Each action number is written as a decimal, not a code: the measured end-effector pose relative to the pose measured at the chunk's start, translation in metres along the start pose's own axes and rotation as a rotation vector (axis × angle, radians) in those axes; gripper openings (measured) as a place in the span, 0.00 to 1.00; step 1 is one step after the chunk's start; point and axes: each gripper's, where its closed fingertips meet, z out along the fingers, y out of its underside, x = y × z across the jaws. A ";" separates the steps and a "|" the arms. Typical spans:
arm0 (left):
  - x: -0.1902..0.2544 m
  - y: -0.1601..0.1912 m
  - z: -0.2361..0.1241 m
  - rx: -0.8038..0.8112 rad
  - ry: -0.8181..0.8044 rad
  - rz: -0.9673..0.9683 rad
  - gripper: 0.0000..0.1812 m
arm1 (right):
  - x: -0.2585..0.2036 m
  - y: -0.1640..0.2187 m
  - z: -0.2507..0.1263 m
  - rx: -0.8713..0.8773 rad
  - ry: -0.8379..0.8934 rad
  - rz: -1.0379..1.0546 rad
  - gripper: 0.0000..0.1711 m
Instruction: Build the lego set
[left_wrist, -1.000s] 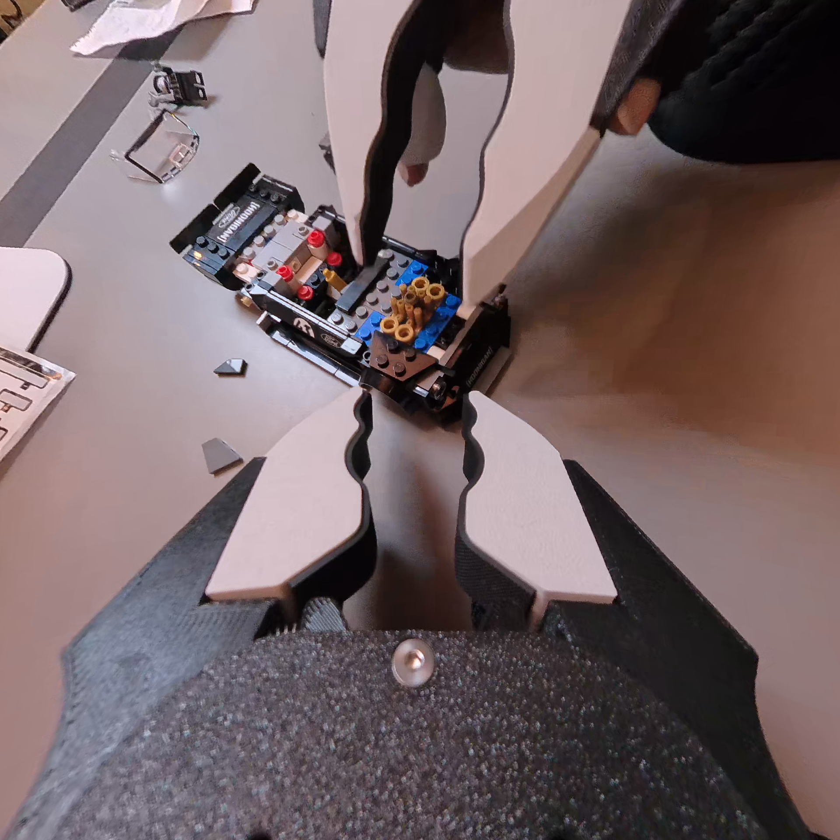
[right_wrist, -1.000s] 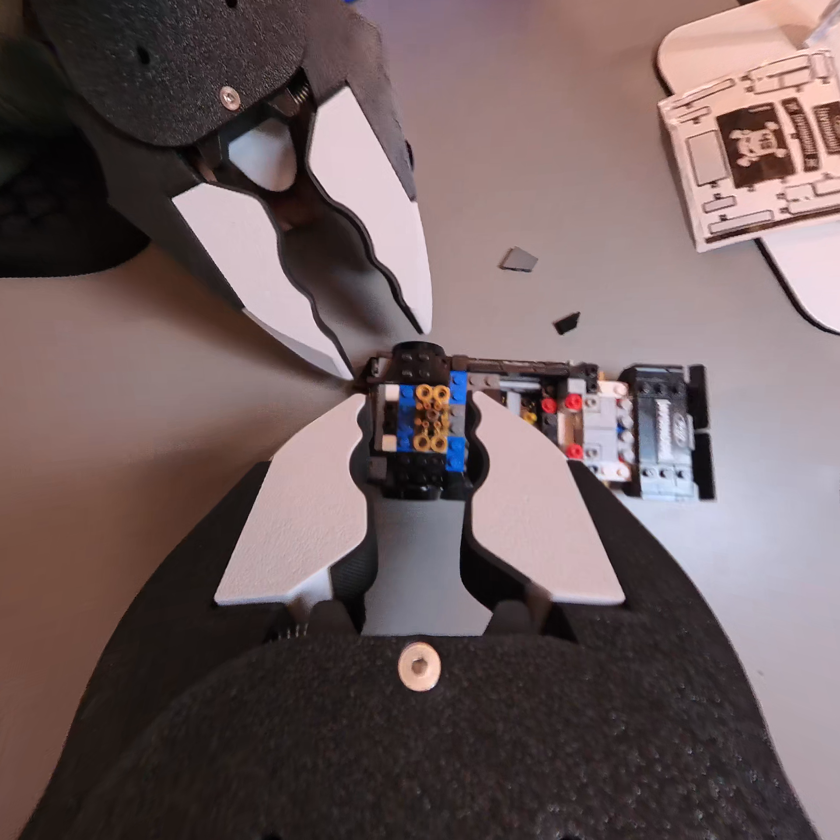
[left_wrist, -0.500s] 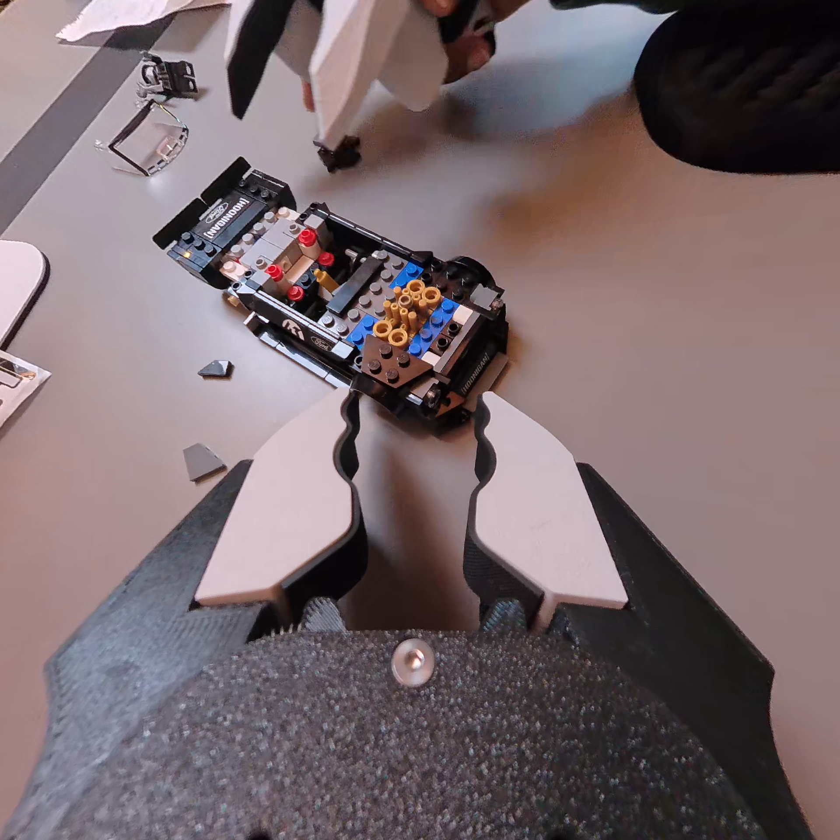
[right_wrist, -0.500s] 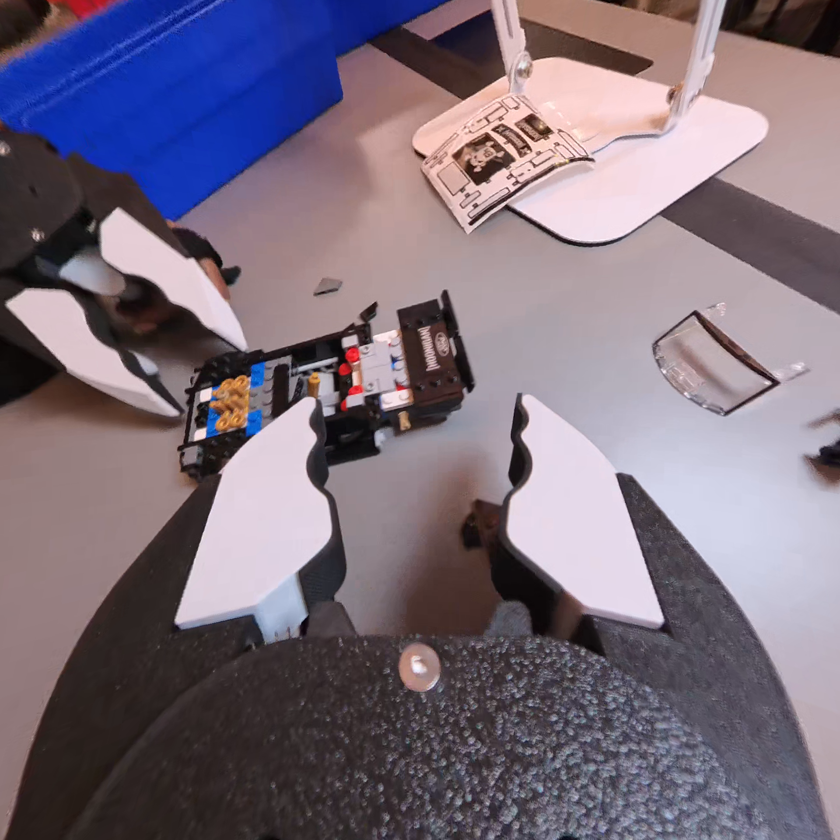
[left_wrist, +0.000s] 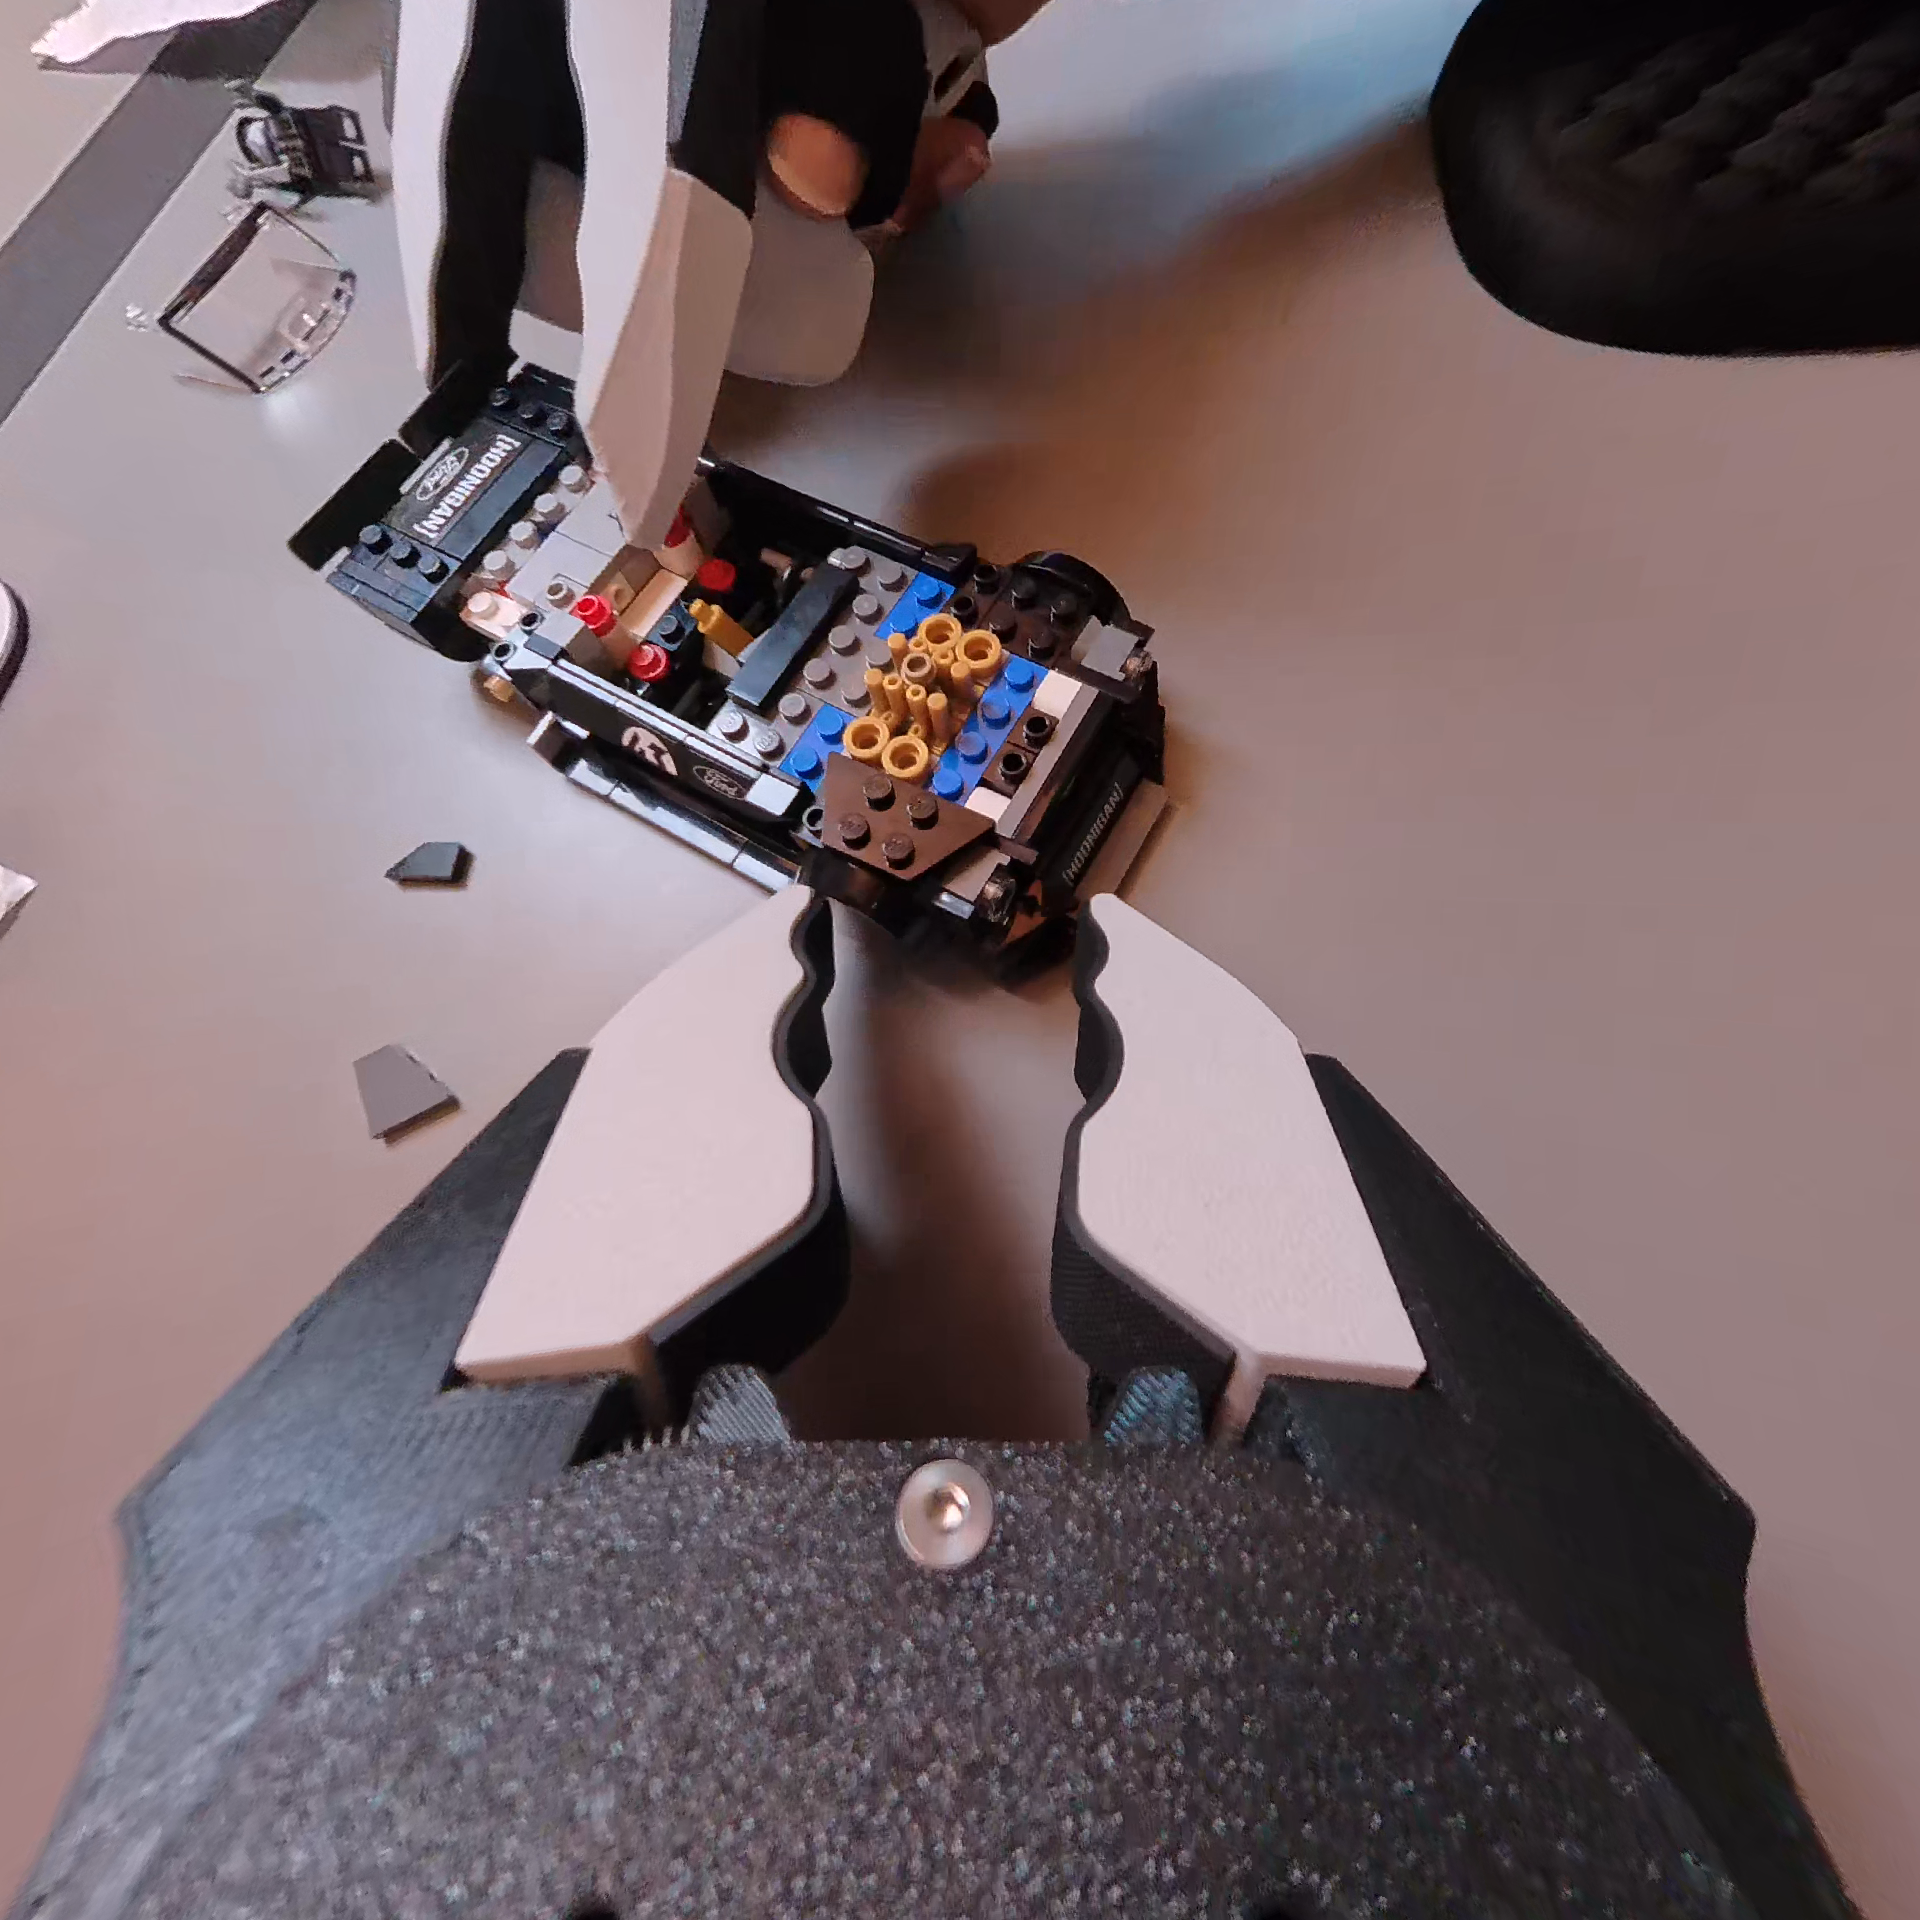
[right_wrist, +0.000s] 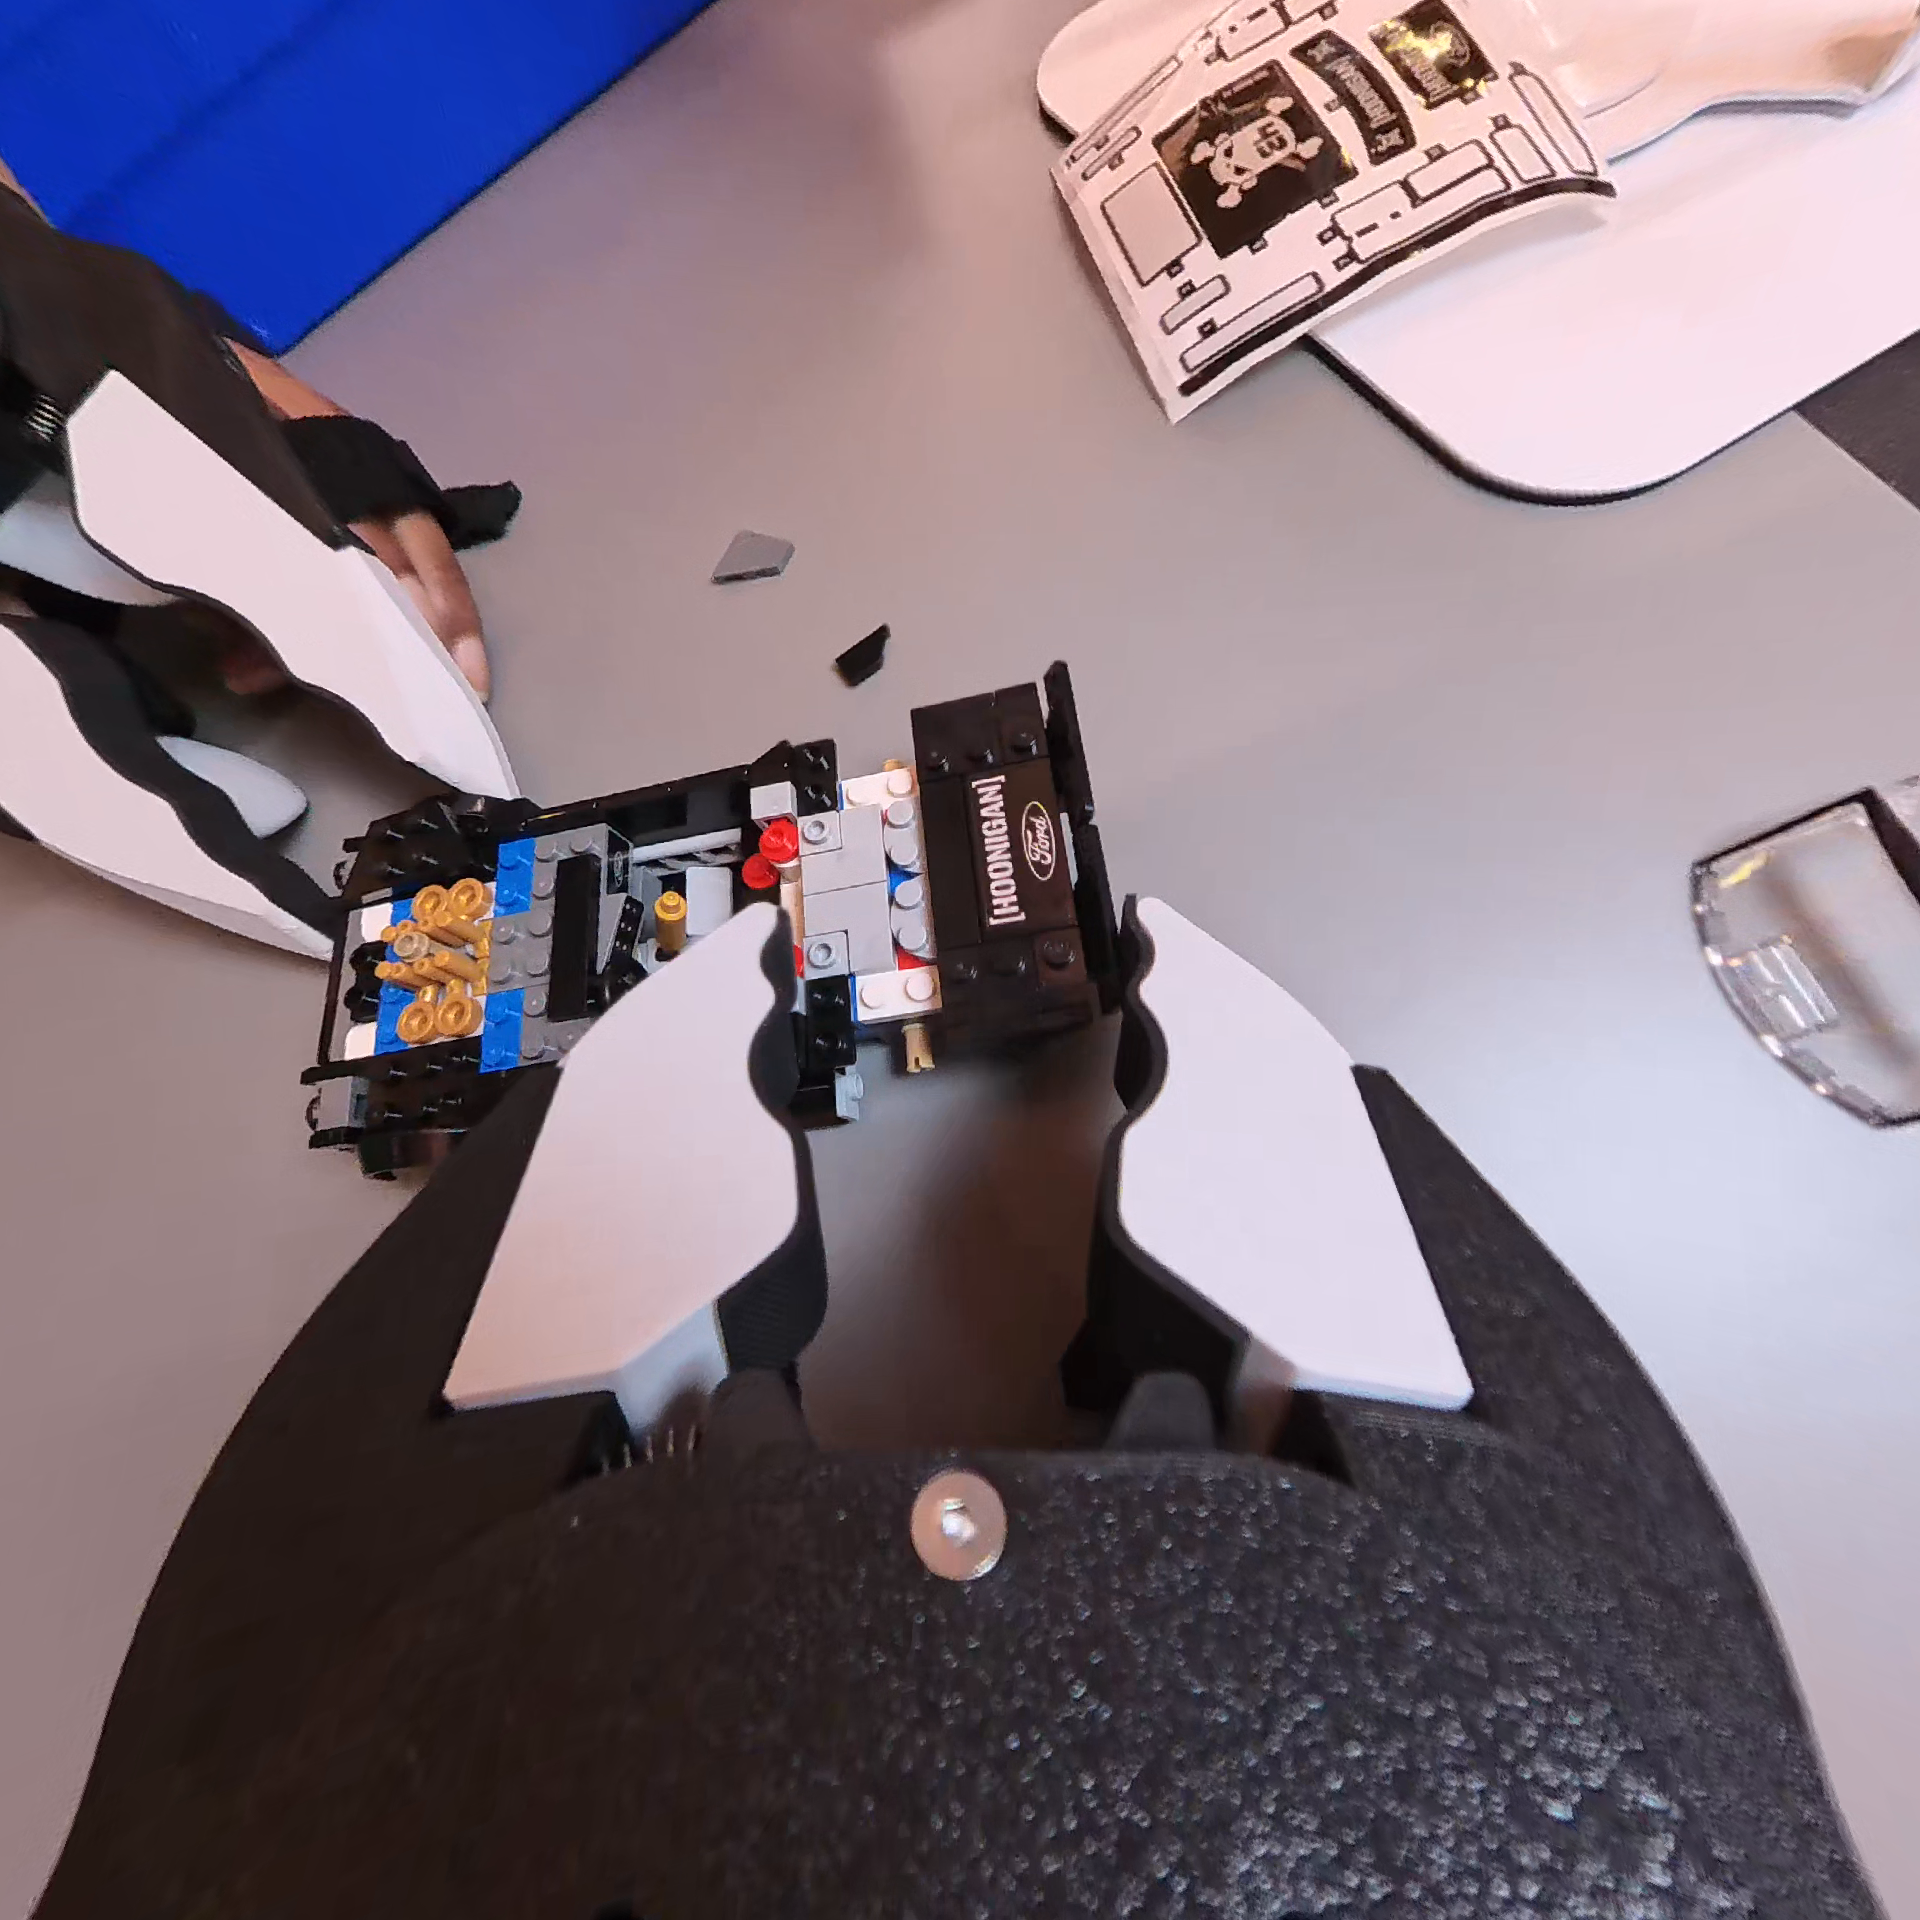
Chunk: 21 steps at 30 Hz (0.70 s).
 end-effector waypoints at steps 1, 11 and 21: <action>0.001 0.000 0.000 -0.002 0.003 0.006 0.24 | 0.000 0.001 -0.002 0.002 0.010 0.001 0.34; 0.021 -0.003 0.003 -0.006 0.071 0.061 0.25 | -0.018 0.021 -0.026 -0.006 0.124 0.024 0.33; 0.023 -0.007 -0.011 0.017 0.087 0.094 0.24 | -0.028 0.026 -0.047 0.068 0.186 0.069 0.36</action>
